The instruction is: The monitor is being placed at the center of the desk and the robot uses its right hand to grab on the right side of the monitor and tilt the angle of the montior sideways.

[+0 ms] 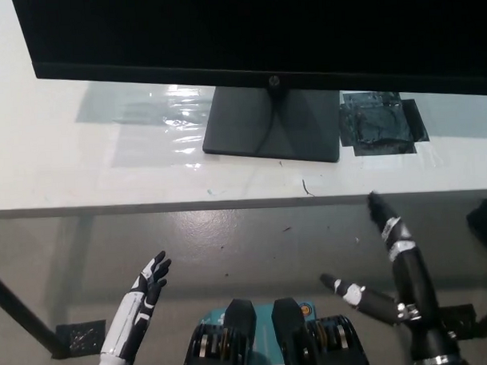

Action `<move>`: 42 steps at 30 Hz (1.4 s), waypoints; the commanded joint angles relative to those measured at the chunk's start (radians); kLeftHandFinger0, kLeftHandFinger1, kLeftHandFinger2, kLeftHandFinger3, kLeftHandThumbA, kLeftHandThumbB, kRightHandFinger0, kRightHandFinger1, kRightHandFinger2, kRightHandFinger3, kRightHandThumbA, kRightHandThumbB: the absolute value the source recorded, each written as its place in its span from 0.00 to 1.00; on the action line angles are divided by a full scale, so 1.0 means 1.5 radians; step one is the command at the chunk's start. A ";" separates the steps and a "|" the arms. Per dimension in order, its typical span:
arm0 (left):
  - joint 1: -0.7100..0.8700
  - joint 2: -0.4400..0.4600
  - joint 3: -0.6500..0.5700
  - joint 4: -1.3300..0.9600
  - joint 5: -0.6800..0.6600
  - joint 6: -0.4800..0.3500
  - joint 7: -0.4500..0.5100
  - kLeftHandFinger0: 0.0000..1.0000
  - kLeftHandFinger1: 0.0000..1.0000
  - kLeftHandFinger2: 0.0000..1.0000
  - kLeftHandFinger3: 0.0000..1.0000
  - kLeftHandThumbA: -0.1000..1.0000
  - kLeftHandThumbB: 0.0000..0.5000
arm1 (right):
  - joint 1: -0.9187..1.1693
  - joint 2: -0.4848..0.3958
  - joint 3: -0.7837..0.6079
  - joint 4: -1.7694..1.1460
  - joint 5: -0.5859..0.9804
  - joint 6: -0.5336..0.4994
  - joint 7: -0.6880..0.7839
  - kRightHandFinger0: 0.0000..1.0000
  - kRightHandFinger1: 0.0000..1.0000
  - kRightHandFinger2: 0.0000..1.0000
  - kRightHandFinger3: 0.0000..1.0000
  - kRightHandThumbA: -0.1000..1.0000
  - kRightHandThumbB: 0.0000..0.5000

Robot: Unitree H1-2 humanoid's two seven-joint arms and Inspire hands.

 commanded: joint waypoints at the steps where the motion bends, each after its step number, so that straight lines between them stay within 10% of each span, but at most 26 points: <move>1: 0.006 0.012 -0.006 -0.014 0.003 -0.036 0.017 1.00 1.00 1.00 1.00 1.00 0.77 | -0.013 -0.009 -0.011 -0.066 0.093 -0.049 0.056 1.00 1.00 1.00 1.00 1.00 0.63; 26: 0.012 0.019 -0.024 -0.014 0.015 -0.036 0.012 1.00 1.00 1.00 1.00 1.00 0.71 | -0.252 0.058 -0.223 0.050 0.734 0.281 0.151 1.00 1.00 1.00 1.00 1.00 0.70; 42: 0.009 0.021 -0.027 -0.014 0.021 -0.036 0.014 1.00 1.00 1.00 1.00 1.00 0.72 | -0.317 0.089 -0.322 0.195 0.785 0.357 0.186 1.00 1.00 1.00 1.00 1.00 0.71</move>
